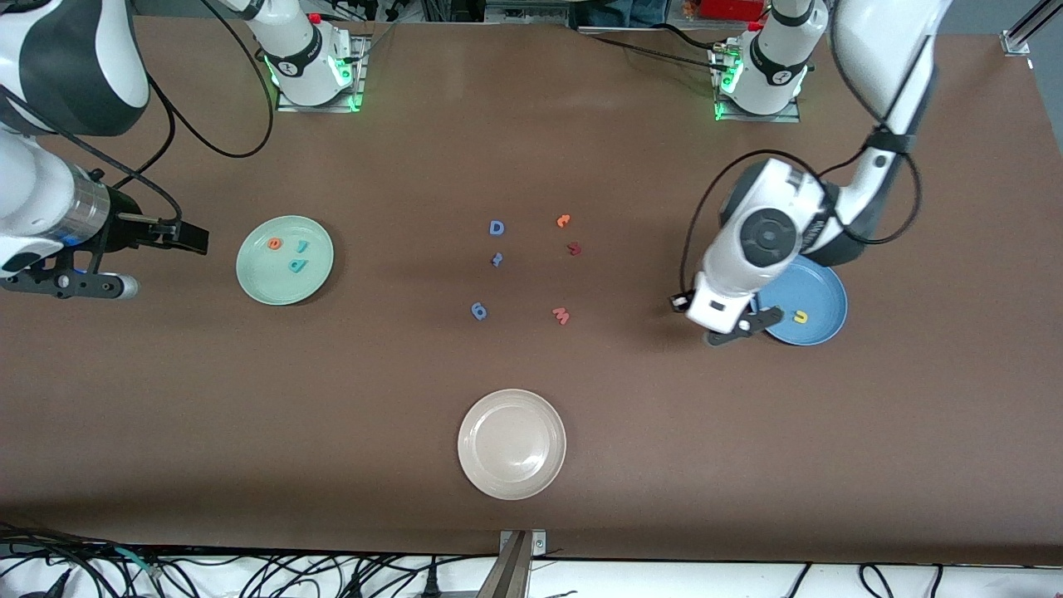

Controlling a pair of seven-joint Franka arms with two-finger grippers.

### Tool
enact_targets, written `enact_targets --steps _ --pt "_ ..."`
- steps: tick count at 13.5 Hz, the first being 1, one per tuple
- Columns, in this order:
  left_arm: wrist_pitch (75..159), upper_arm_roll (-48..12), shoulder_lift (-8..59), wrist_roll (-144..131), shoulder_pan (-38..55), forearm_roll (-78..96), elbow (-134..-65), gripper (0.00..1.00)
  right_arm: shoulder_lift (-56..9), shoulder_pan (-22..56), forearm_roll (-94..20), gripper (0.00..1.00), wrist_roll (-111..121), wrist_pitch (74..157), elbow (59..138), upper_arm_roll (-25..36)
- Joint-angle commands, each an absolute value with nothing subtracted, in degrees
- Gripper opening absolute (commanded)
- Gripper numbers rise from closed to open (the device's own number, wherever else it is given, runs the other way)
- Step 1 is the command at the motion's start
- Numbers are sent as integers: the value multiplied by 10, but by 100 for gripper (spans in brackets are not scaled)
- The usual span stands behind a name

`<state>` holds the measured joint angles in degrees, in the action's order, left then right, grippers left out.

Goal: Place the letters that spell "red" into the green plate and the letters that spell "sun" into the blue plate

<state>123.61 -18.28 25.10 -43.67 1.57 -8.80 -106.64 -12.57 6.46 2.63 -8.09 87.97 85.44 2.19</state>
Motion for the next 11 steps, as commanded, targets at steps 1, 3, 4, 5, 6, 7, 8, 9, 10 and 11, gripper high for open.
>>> enact_targets --steps 1,3,4,5,6,7,8,9,10,11 --pt "1231 -182 248 -319 -40 -74 -1085 0 -105 -7 36 99 -82 902 886 -49" --pt "1230 -179 258 -260 -73 -78 -1086 0 -81 -42 37 98 -82 952 931 -95" --pt "1230 -171 260 -239 -81 -79 -1085 0 -78 -48 37 98 -76 973 943 -103" --pt "1230 -164 260 -221 -86 -86 -1086 0 -81 -47 36 99 -74 976 941 -103" --pt "1224 -159 260 -205 -96 -103 -1088 0 -83 -47 35 99 -76 976 938 -103" --pt "1220 -156 260 -193 -103 -112 -1090 0 -84 -47 34 100 -76 971 936 -103" --pt "1220 -156 264 -184 -108 -118 -1090 8 -84 -47 33 100 -75 971 936 -102" --pt "1219 -152 265 -178 -112 -127 -1090 26 -84 -47 33 100 -75 971 936 -102" --pt "1219 -149 265 -164 -116 -136 -1090 61 -84 -47 34 100 -76 971 936 -102" --pt "1219 -146 265 -153 -120 -137 -1090 100 -84 -47 35 100 -76 971 936 -101"
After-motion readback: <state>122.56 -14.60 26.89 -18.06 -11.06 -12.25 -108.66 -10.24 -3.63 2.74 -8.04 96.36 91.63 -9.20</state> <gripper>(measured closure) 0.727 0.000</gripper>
